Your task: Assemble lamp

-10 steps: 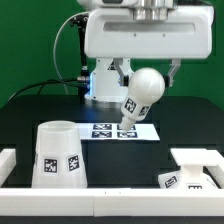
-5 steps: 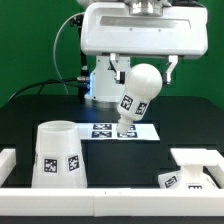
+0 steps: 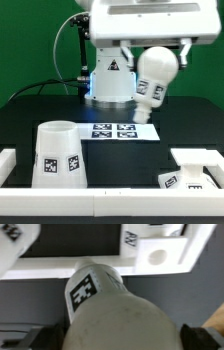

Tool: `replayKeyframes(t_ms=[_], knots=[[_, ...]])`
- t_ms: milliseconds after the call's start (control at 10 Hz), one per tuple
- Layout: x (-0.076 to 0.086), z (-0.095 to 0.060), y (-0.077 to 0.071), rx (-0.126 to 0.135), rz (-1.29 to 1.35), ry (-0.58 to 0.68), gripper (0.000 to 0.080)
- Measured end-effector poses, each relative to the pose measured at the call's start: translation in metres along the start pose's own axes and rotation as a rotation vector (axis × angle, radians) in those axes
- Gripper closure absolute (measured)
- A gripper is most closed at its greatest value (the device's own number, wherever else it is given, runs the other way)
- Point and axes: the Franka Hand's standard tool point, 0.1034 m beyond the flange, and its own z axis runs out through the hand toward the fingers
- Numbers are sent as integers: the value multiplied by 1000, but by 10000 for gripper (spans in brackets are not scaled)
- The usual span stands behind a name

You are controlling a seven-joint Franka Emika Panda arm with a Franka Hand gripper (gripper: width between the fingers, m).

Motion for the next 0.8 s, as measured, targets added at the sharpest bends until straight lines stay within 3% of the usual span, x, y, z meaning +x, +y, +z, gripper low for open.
replayKeyframes(t_ms=[400, 500, 600, 800], knots=[[-2, 2, 5, -3, -11, -11, 231], [-3, 4, 23, -5, -13, -49, 231], [-1, 6, 32, 11, 15, -77, 231], [6, 10, 14, 92, 81, -122, 231]])
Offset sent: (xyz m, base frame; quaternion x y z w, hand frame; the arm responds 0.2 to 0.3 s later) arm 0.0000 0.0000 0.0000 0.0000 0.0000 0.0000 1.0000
